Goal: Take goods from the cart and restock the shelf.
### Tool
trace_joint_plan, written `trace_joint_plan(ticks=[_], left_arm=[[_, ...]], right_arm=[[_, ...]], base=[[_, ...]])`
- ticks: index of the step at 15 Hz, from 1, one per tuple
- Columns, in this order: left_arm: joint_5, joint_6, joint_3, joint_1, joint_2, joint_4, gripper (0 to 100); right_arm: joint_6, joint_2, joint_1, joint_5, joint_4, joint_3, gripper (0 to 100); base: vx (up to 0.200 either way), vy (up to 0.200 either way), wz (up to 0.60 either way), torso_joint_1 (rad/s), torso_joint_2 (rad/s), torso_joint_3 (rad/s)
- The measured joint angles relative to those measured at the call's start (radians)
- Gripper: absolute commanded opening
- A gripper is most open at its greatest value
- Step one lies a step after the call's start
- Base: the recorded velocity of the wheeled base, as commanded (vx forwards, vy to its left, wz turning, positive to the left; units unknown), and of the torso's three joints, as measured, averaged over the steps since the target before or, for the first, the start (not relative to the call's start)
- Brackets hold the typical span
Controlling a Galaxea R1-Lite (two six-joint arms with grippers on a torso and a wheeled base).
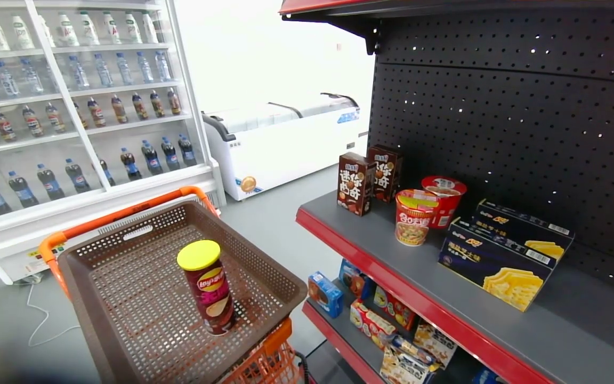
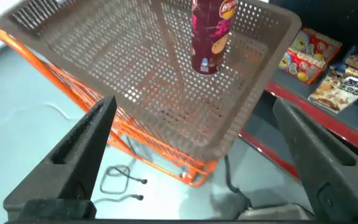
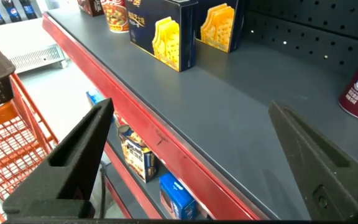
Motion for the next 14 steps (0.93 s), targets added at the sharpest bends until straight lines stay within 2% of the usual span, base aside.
trace_joint_plan(ticks=[4,10,14], left_arm=[[0.0,-0.028,0.016,-0.011,0.277,-0.228,100],[-0.038,-0.03,-0.03,-0.039,0.747,-0.651,100],[-0.055,-0.039,-0.088,-0.071,0.984,-0.794,100]], right_arm=[[0.0,0.0,0.0,0.0,0.0,0.0,100],[0.0,0.0,-0.001,0.0,0.0,0.0,100],[0.0,0.0,0.0,0.0,0.0,0.0,100]], base=[[0.0,0.0,0.0,0.0,0.0,0.0],[0.0,0.0,0.0,0.0,0.0,0.0],[0.0,0.0,0.0,0.0,0.0,0.0]])
